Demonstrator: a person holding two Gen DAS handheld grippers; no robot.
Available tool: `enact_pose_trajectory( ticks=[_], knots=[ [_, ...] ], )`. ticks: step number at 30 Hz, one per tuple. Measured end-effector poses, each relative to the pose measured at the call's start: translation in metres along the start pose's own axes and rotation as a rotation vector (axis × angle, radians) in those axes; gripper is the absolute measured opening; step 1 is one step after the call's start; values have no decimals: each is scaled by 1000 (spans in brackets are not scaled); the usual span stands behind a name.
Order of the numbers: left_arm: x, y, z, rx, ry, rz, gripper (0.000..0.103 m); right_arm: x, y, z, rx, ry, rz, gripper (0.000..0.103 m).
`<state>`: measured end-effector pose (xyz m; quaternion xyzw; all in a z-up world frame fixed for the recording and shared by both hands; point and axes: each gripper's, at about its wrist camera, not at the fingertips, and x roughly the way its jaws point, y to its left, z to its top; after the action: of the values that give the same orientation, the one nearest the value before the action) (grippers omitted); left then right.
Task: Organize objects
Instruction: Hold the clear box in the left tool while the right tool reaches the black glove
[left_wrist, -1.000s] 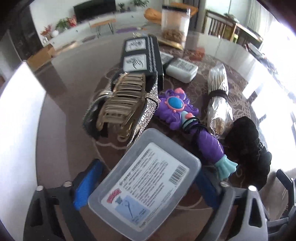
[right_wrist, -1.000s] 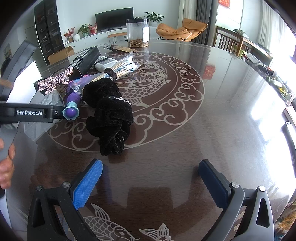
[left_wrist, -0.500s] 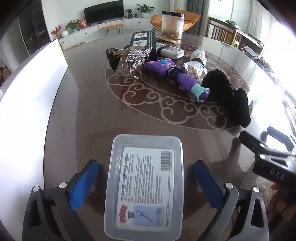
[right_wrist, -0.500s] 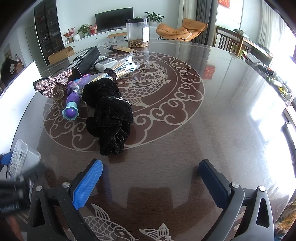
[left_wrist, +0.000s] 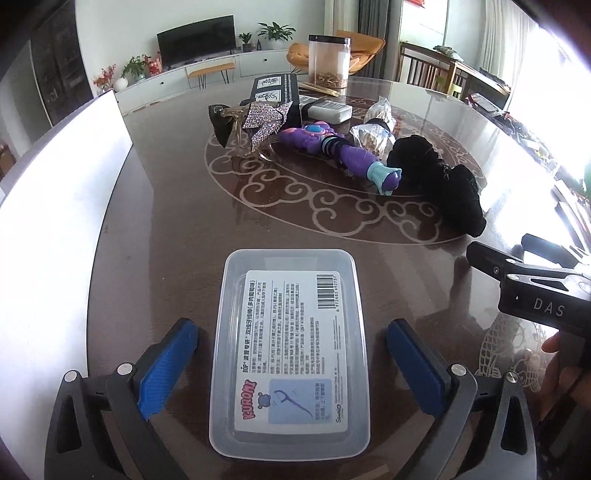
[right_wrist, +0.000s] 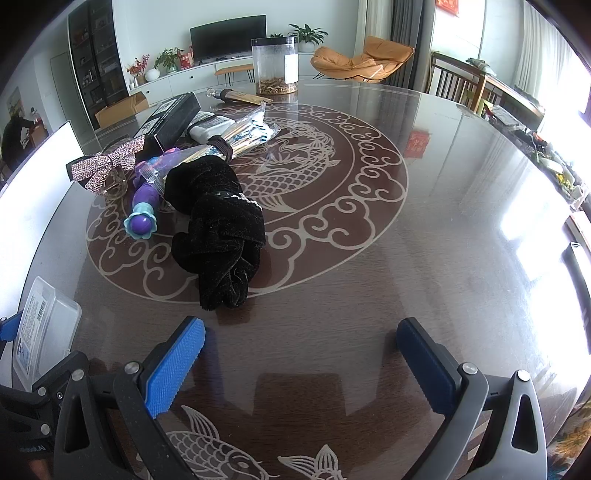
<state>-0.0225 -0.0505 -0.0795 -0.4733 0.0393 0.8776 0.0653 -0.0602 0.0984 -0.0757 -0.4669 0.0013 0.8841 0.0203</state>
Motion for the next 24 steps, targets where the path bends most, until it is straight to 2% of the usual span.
enact_pose_trajectory(
  ticks=[24],
  knots=[
    [-1,-4,-7,14,1,-8,103,1,0,0,1,-2,0,103]
  ],
)
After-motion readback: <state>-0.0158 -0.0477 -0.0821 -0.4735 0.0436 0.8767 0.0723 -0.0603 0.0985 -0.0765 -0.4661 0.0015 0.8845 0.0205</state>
